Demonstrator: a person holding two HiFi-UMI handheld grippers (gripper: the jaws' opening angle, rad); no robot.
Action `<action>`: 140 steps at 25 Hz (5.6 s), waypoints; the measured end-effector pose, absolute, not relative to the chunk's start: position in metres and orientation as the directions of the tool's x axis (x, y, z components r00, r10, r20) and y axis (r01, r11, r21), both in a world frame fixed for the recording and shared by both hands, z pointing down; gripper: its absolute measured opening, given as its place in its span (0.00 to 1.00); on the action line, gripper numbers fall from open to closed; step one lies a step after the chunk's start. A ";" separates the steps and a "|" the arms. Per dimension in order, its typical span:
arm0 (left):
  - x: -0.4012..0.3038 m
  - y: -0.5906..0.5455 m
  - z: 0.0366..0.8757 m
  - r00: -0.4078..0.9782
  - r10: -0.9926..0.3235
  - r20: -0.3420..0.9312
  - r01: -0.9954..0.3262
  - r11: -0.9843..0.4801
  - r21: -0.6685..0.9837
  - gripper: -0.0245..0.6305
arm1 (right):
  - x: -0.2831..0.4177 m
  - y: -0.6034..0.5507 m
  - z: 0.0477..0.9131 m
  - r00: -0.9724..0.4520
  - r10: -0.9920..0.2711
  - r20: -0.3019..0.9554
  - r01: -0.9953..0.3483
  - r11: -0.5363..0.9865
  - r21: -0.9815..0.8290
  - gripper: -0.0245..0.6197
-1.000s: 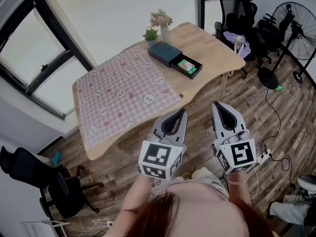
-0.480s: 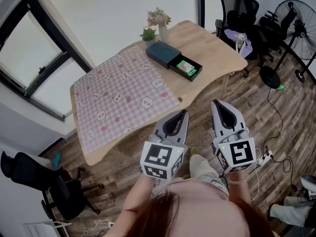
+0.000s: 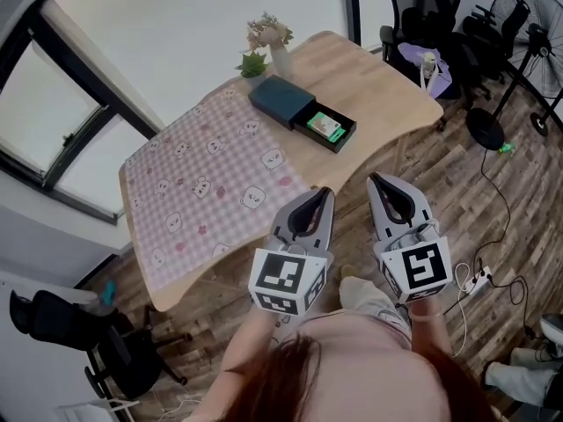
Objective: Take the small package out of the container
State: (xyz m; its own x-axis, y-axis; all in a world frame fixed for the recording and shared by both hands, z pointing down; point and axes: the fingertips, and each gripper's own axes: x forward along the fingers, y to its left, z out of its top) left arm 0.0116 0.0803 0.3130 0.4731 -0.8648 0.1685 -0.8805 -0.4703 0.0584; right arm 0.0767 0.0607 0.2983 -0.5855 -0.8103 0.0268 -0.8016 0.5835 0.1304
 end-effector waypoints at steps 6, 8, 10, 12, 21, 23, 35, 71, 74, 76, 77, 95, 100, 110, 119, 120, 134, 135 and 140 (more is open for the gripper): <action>0.017 0.042 0.317 0.459 -0.872 0.172 -0.888 -0.456 0.059 0.06 | 0.079 0.023 0.305 -0.616 -0.787 0.043 -0.778 0.616 0.124 0.03; 0.019 0.030 0.317 0.453 -0.874 0.175 -0.891 -0.450 0.061 0.06 | 0.079 0.011 0.307 -0.627 -0.778 0.044 -0.769 0.627 0.125 0.03; 0.019 0.017 0.317 0.449 -0.876 0.175 -0.893 -0.445 0.062 0.06 | 0.079 -0.003 0.308 -0.635 -0.771 0.049 -0.762 0.636 0.125 0.03; 0.018 0.005 0.318 0.444 -0.879 0.175 -0.896 -0.440 0.061 0.06 | 0.078 -0.016 0.309 -0.640 -0.766 0.056 -0.757 0.642 0.122 0.03; 0.013 -0.038 0.325 0.404 -0.896 0.183 -0.915 -0.400 0.061 0.06 | 0.075 -0.064 0.327 -0.687 -0.720 0.104 -0.711 0.694 0.112 0.07; 0.011 -0.045 0.327 0.399 -0.897 0.190 -0.917 -0.396 0.056 0.06 | 0.071 -0.073 0.330 -0.697 -0.708 0.118 -0.698 0.707 0.115 0.08; -0.020 -0.100 0.346 0.431 -0.875 0.222 -0.901 -0.429 0.061 0.06 | 0.033 -0.131 0.361 -0.698 -0.682 0.217 -0.668 0.730 0.145 0.14; -0.091 -0.236 0.450 0.543 -0.768 0.339 -0.839 -0.513 0.181 0.06 | -0.036 -0.262 0.507 -0.563 -0.584 0.585 -0.638 0.757 0.141 0.27; -0.092 -0.244 0.460 0.556 -0.759 0.340 -0.831 -0.522 0.192 0.06 | -0.037 -0.269 0.523 -0.544 -0.574 0.612 -0.637 0.757 0.144 0.28; -0.092 -0.249 0.467 0.562 -0.752 0.345 -0.827 -0.527 0.197 0.06 | -0.036 -0.274 0.534 -0.530 -0.569 0.629 -0.641 0.754 0.142 0.30; -0.091 -0.251 0.471 0.564 -0.749 0.348 -0.825 -0.527 0.202 0.06 | -0.035 -0.275 0.539 -0.525 -0.564 0.637 -0.643 0.754 0.138 0.30; -0.086 -0.283 0.513 0.530 -0.755 0.387 -0.847 -0.451 0.280 0.06 | -0.038 -0.305 0.617 -0.510 -0.396 0.763 -0.568 0.821 0.047 0.43; -0.086 -0.289 0.526 0.520 -0.754 0.402 -0.853 -0.434 0.290 0.06 | -0.040 -0.309 0.637 -0.496 -0.334 0.802 -0.541 0.841 0.015 0.47; -0.087 -0.304 0.539 0.514 -0.748 0.420 -0.856 -0.413 0.310 0.06 | -0.041 -0.320 0.660 -0.434 -0.259 0.863 -0.515 0.857 -0.002 0.56; -0.088 -0.309 0.547 0.512 -0.744 0.428 -0.855 -0.394 0.337 0.06 | -0.038 -0.316 0.674 -0.349 -0.173 0.921 -0.482 0.876 -0.018 0.59; -0.089 -0.309 0.548 0.513 -0.744 0.429 -0.854 -0.392 0.341 0.06 | -0.038 -0.316 0.676 -0.336 -0.163 0.928 -0.478 0.878 -0.018 0.59; -0.100 -0.301 0.553 0.508 -0.745 0.433 -0.855 -0.375 0.358 0.06 | -0.036 -0.308 0.684 -0.267 -0.120 0.956 -0.433 0.902 -0.008 0.57; -0.101 -0.300 0.553 0.507 -0.746 0.432 -0.856 -0.375 0.356 0.06 | -0.037 -0.308 0.683 -0.274 -0.125 0.954 -0.430 0.903 -0.005 0.57; -0.106 -0.300 0.549 0.501 -0.751 0.430 -0.860 -0.377 0.344 0.06 | -0.038 -0.309 0.674 -0.298 -0.152 0.942 -0.433 0.902 0.009 0.57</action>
